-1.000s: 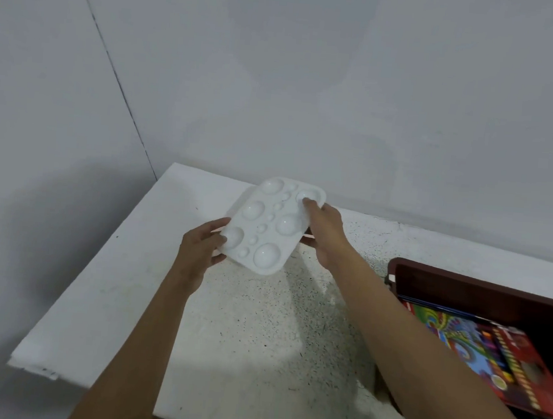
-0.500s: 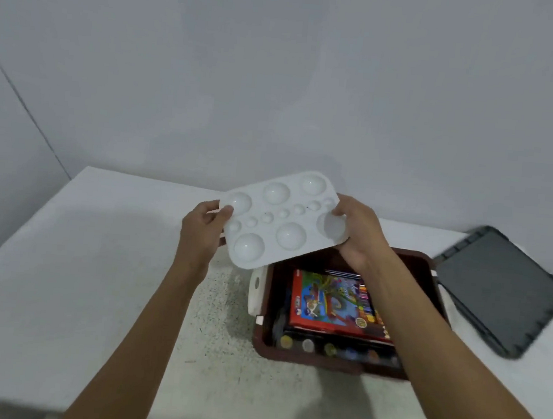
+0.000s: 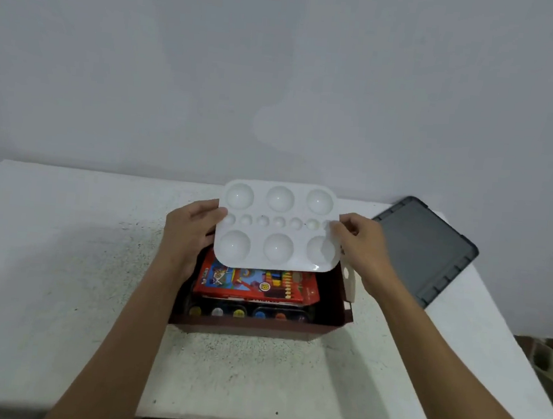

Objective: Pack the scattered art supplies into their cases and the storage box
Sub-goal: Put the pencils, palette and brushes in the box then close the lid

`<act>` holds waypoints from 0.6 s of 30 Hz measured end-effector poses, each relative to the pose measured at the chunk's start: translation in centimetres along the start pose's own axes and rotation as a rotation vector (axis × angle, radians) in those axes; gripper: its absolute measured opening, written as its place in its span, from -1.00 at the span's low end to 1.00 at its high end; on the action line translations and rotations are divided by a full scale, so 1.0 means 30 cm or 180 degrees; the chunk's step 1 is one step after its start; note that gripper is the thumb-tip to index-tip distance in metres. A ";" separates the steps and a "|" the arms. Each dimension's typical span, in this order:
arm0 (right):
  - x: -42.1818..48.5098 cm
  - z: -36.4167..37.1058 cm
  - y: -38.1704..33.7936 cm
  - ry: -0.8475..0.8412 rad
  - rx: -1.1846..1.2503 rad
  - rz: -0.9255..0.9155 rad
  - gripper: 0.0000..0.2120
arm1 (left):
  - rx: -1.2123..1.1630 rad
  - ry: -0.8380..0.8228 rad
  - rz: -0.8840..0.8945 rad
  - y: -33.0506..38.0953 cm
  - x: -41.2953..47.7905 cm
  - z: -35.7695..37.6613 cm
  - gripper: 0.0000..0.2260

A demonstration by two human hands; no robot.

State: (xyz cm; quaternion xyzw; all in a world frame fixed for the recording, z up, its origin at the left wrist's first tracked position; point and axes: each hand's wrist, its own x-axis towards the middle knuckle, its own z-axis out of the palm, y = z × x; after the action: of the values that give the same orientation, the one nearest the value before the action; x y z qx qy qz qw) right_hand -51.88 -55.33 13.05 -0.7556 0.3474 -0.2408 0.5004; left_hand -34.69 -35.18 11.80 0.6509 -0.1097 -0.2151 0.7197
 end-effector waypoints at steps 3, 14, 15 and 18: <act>-0.021 -0.023 0.008 -0.0151 -0.0053 -0.0086 -0.95 | 0.0217 -0.0080 0.0301 0.006 -0.021 -0.021 -0.86; -0.084 -0.035 0.025 -0.1148 -0.0690 -0.0667 -0.85 | 0.1590 -0.0994 0.0449 0.063 -0.067 -0.168 -0.96; -0.090 -0.040 0.024 -0.1261 -0.0896 -0.0794 -0.84 | 0.1792 -0.1151 0.0424 0.064 -0.074 -0.175 -0.97; -0.102 -0.033 0.008 -0.1673 -0.1586 -0.1075 -0.72 | 0.2526 -0.1464 0.0541 0.056 -0.074 -0.189 -0.91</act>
State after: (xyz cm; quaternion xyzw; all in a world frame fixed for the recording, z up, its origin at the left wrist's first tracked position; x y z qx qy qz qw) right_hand -54.63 -53.62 13.17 -0.9362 0.1262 -0.0265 0.3269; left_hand -33.89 -29.04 12.99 0.8001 -0.3931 -0.2355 0.3872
